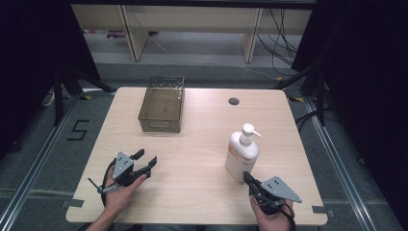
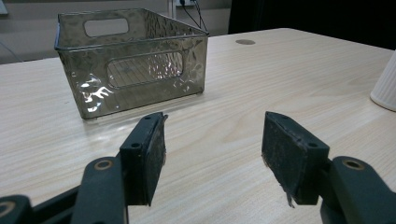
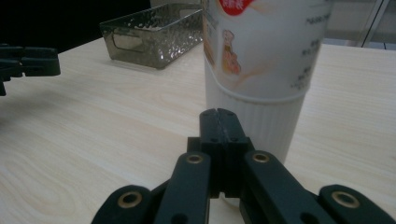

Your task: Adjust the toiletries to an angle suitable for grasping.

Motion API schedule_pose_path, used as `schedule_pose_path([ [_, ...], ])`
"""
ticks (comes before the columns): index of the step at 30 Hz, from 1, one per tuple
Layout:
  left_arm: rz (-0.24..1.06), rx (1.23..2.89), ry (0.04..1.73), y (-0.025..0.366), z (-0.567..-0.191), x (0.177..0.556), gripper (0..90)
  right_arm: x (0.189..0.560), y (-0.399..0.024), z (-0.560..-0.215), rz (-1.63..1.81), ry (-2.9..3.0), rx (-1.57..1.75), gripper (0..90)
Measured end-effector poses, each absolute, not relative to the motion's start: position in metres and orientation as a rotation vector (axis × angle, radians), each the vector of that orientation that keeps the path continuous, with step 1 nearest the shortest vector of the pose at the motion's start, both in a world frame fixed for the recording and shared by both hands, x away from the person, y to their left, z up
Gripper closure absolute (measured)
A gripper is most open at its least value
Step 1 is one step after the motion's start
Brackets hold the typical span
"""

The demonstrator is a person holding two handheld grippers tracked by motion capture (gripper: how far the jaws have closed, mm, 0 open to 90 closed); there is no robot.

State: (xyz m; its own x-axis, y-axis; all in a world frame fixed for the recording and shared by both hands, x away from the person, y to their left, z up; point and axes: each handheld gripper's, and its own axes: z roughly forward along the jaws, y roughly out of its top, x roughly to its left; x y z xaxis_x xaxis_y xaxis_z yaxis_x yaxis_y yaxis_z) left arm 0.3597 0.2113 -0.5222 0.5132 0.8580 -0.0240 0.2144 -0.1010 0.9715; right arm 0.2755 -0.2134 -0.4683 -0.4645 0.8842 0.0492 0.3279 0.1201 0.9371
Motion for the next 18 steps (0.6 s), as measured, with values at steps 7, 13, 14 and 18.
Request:
schedule_pose_path([
  [7,0.704,1.619,0.933,0.211,-0.522,0.360,38.7,0.288,-0.209,-0.465,1.352,1.855,1.196,90.0],
  [13,0.706,1.622,0.929,0.211,-0.522,0.360,38.7,0.294,-0.215,-0.464,1.319,1.829,1.204,90.0],
  [14,0.706,1.616,0.919,0.210,-0.523,0.361,38.7,0.297,-0.218,-0.465,1.312,1.823,1.179,90.0],
  [18,0.704,1.615,0.919,0.210,-0.523,0.361,38.7,0.302,-0.220,-0.465,1.310,1.804,1.220,90.0],
])
